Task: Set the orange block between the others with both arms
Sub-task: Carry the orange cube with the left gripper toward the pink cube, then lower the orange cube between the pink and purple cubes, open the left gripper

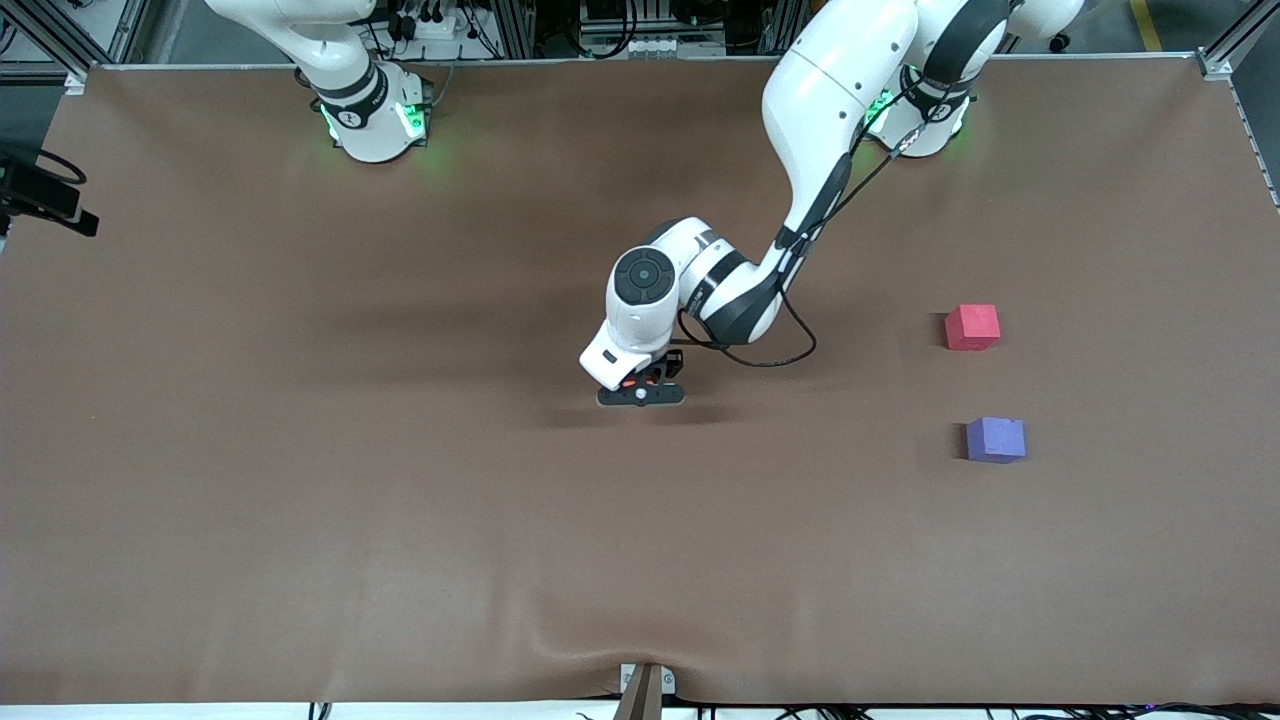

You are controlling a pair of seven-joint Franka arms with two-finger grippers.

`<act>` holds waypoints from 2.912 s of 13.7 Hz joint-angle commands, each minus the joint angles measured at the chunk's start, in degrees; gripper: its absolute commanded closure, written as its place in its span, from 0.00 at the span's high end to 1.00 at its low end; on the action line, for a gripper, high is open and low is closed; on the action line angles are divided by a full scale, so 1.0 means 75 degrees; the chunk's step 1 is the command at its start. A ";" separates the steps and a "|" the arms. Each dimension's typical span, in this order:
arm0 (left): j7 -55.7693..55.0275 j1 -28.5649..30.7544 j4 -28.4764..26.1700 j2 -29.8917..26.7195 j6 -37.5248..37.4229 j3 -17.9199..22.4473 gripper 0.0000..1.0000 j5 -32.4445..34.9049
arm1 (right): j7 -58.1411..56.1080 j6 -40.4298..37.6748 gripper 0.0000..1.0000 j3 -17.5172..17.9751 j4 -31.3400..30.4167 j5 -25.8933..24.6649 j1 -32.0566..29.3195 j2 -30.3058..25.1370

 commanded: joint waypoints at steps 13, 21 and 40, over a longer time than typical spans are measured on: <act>0.2577 0.3025 -0.2693 -0.3521 -0.1273 0.0009 0.01 0.0169 | 0.0282 0.0367 1.00 0.0494 0.0022 -0.0186 -0.0284 -0.0300; 0.4425 0.4970 -0.5200 -0.4552 0.0556 -0.0014 0.02 0.0345 | 0.1055 0.0367 1.00 0.0495 0.0033 -0.0290 0.0161 -0.0300; 0.6996 0.6532 -0.6973 -0.4555 0.2408 -0.0038 0.03 0.0240 | 0.0985 -0.0020 1.00 0.0436 0.0057 -0.0631 -0.0202 -0.0324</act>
